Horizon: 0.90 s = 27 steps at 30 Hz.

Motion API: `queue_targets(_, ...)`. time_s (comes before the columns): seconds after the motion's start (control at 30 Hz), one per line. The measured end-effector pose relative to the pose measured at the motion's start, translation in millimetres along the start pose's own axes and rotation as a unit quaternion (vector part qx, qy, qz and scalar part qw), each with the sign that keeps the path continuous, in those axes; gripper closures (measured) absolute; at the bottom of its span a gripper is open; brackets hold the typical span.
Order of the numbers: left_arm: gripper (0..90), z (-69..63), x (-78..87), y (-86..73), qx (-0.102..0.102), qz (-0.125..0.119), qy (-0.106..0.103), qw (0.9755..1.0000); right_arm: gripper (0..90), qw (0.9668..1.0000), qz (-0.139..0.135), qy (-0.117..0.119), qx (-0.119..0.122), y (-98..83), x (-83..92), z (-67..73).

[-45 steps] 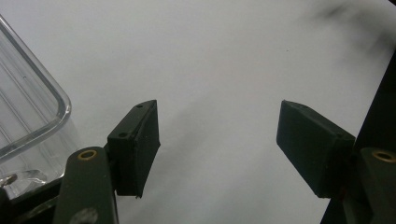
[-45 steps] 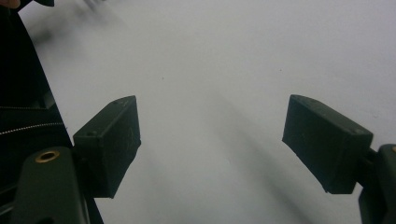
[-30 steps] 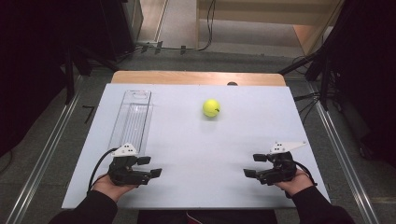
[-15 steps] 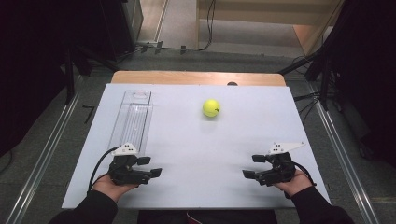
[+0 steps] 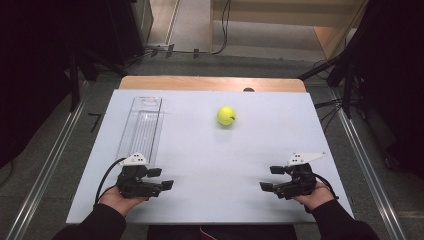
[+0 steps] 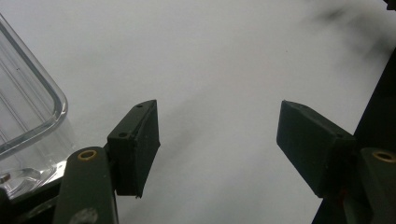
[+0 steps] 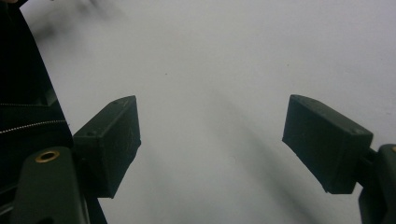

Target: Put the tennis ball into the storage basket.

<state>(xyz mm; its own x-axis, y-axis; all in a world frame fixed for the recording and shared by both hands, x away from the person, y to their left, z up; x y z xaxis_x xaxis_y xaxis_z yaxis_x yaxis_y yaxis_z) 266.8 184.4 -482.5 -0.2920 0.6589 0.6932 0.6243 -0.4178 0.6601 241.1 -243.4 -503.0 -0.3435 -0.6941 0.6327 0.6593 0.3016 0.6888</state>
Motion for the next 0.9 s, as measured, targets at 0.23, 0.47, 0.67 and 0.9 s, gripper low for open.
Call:
queue_targets(0.23, 30.9, -0.5, -2.0, 1.1, 0.002, 0.002, -0.003, 1.0000, 17.1, 1.0000, 0.001, 0.000, 0.000, -0.1, -0.2, 0.0)
queue_targets(0.47, 30.6, -3.5, -1.2, 6.8, 0.010, 0.000, -0.012, 0.9999, 17.1, 1.0000, 0.000, 0.001, 0.000, -0.2, 0.1, 0.1)
queue_targets(0.67, 27.1, -8.1, -0.3, 12.2, 0.001, 0.002, -0.012, 0.9999, 17.1, 1.0000, 0.001, -0.001, 0.000, -0.1, 0.6, 0.0)
queue_targets(0.9, 19.5, -11.3, 2.5, 22.4, 0.004, -0.004, -0.021, 0.9998, 17.1, 1.0000, 0.002, -0.001, 0.002, -0.3, 0.2, 0.6)
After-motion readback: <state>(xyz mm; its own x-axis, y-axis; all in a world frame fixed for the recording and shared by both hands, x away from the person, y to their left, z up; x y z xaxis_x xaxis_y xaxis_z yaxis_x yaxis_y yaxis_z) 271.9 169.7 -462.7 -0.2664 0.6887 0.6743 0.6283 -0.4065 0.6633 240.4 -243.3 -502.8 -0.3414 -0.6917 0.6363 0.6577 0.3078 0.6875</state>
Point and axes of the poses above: each handheld gripper's, and its own axes: x roughly backward along the jaws, y roughly out of its top, z roughly to its left, the point moved 3 cm from there along -x, roughly forward along the jaws, and after that the axes turned 1 degree about -x, right-handed, at the moved point
